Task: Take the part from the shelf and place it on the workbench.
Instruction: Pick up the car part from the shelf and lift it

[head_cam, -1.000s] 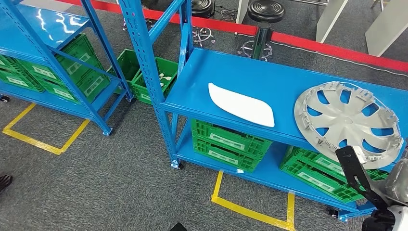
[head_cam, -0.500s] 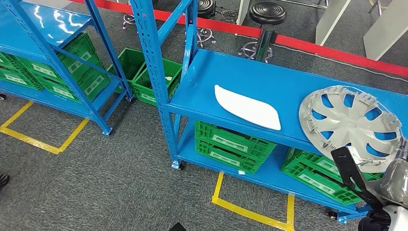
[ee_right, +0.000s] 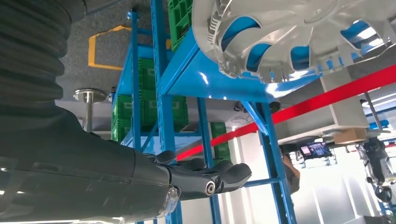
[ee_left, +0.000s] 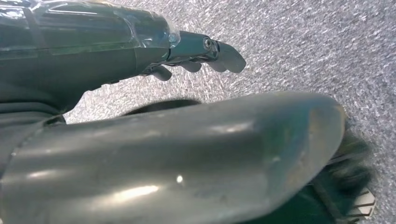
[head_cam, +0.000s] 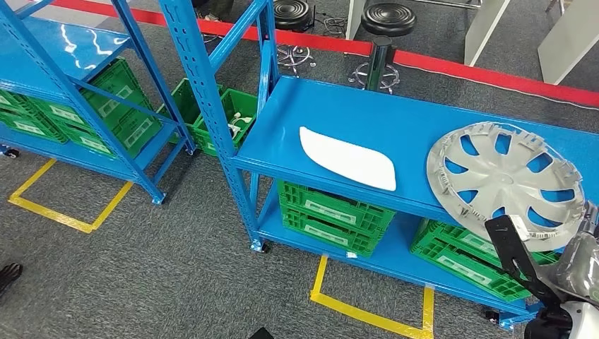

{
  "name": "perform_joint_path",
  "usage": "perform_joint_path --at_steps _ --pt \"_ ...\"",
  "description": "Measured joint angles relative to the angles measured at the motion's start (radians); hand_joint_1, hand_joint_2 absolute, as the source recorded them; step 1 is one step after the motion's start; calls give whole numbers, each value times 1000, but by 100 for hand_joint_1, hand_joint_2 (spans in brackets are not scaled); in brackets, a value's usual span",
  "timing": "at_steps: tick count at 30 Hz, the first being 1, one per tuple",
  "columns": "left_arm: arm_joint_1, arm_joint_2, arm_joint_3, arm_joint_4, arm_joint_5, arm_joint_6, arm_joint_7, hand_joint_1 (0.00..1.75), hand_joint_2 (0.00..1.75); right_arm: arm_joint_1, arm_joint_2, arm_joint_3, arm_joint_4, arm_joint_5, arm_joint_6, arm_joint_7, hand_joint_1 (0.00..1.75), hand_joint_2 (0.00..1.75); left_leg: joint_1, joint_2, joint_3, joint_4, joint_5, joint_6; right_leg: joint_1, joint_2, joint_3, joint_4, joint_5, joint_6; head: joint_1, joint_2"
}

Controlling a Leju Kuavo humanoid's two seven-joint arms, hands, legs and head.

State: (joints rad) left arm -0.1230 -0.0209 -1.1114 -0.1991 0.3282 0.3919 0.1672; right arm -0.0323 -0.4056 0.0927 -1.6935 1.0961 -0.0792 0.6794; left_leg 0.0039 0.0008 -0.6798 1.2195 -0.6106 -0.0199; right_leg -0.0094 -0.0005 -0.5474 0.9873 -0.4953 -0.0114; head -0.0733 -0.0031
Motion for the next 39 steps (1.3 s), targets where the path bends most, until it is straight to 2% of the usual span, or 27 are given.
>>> perform_joint_path --at_steps 1,2,3,5,7,10,12,13,15,16,17,18,19,20,22,23,24,26,28,31,32,33,34,35,36,38,39 --pt "1 0 0 0 -1 -2 0 0 0 1 1 2 0 -1 0 0 0 175 1 -1 -33 50 -11 -1 1 0 1 0 -3 -1 0 0" --pt "2 0 -1 0 -3 -4 0 0 0 2 2 3 0 -2 0 0 0 175 1 -1 -50 68 -3 -1 2 0 4 0 -7 -2 0 0" --pt "3 1 -1 0 -5 -5 0 0 0 4 2 4 0 -3 -1 0 0 175 1 -1 -47 48 26 1 3 1 10 1 -12 -1 0 0" --pt "2 1 -1 0 -9 -6 0 0 0 5 3 6 0 -3 -1 0 0 175 0 0 8 -73 104 10 4 1 26 0 -25 4 0 0" --pt "1 2 -1 0 -12 -6 0 0 0 5 3 8 0 -4 -1 0 0 175 -4 1 61 -176 134 21 6 2 37 -1 -37 14 0 0" --pt "2 2 -3 0 -14 -11 1 0 0 7 2 11 0 -7 0 0 0 175 -5 1 83 -206 122 36 6 2 48 2 -39 30 1 0" --pt "1 2 -7 0 -15 -15 10 0 0 7 0 11 -1 -7 1 0 0 175 -1 -1 103 -213 114 47 4 2 31 49 -45 37 2 0" --pt "1 1 -9 0 -15 -15 15 0 0 6 -2 11 -1 -7 2 0 0 175 0 -1 114 -215 109 51 3 2 5 98 -58 42 4 0" --pt "2 -1 -11 0 -15 -17 21 0 0 10 -2 12 0 -8 2 0 0 175 0 1 132 -217 97 55 1 2 -75 223 -106 51 6 0" --pt "2 -1 -12 0 -14 -17 21 0 0 14 -2 12 0 -8 2 0 0 175 0 1 140 -216 91 55 0 2 -112 269 -129 55 6 0" --pt "3 -1 -13 0 -14 -15 21 0 0 17 -1 12 1 -9 2 0 0 175 0 0 150 -216 84 54 0 2 -136 287 -138 56 6 0" --pt "4 -1 -14 0 -14 -12 21 0 0 19 -1 12 2 -12 -1 0 0 175 0 0 161 -216 75 53 0 2 -143 272 -126 56 6 0" --pt "4 -2 -16 0 -15 -8 21 0 0 19 -2 12 2 -18 -6 0 0 175 0 -1 173 -216 66 51 0 2 -136 226 -91 53 6 0" --pt "4 -2 -17 0 -17 -2 21 0 0 20 -2 12 2 -26 -14 0 0 175 0 -2 183 -217 56 48 0 2 -121 161 -37 49 6 0" --pt "3 -3 -18 0 -19 6 21 0 0 24 -2 14 2 -62 -41 0 0 87 -1 -2 198 -216 39 39 4 2 -99 64 39 37 7 0" --pt "3 -3 -18 0 -18 7 21 0 0 26 -3 17 2 -107 -72 -3 0 44 -2 -2 202 -215 33 32 6 3 -95 44 55 30 7 0" --pt "2 -3 -18 0 -16 8 21 0 0 26 -5 21 -1 -182 -123 -10 0 0 -3 -1 207 -215 29 26 8 2 -94 42 53 23 8 0" --pt "1 -3 -18 0 -9 8 21 0 0 19 -11 35 -11 -380 -258 -47 0 87 -4 2 210 -205 26 15 7 3 -83 34 55 11 7 0" --pt "-1 -3 -18 0 -6 9 21 0 0 14 -15 50 -26 -535 -369 -105 0 175 -3 3 183 -147 6 6 3 3 -66 23 52 2 4 0" --pt "-2 -1 -18 0 -4 10 21 0 0 15 -15 73 -54 -646 -461 -187 0 175 -1 0 71 21 -71 -5 3 1 -54 18 41 -7 3 0" --pt "-1 -1 -18 0 -4 10 21 0 0 15 -16 80 -62 -669 -480 -207 0 175 -1 -1 42 50 -76 -6 4 1 -52 18 38 -8 3 0" --pt "0 0 -18 0 -3 11 21 0 0 16 -16 85 -69 -688 -494 -222 0 175 -2 -1 29 46 -60 -4 6 1 -47 18 34 -8 3 0" --pt "0 0 -18 0 -3 12 21 0 0 17 -16 91 -77 -701 -502 -232 0 175 -2 -1 34 8 -21 -1 7 1 -42 19 30 -8 3 0" --pt "0 0 -18 0 -2 13 21 0 0 17 -16 96 -86 -707 -506 -237 0 175 -4 0 53 -55 30 5 8 2 -35 18 26 -7 3 0" --pt "0 1 -18 0 -2 15 21 0 0 17 -16 101 -94 -708 -509 -238 0 175 -6 1 73 -116 67 13 10 2 -30 19 23 -5 3 0" --pt "-1 2 -18 0 -2 18 21 0 0 17 -17 111 -108 -703 -512 -233 0 175 -12 0 99 -193 96 26 11 2 -26 20 18 2 3 0" --pt "0 4 -18 1 -2 19 22 0 0 17 -17 115 -113 -701 -512 -230 0 175 -14 -2 101 -199 93 31 11 2 -26 19 16 8 3 0"
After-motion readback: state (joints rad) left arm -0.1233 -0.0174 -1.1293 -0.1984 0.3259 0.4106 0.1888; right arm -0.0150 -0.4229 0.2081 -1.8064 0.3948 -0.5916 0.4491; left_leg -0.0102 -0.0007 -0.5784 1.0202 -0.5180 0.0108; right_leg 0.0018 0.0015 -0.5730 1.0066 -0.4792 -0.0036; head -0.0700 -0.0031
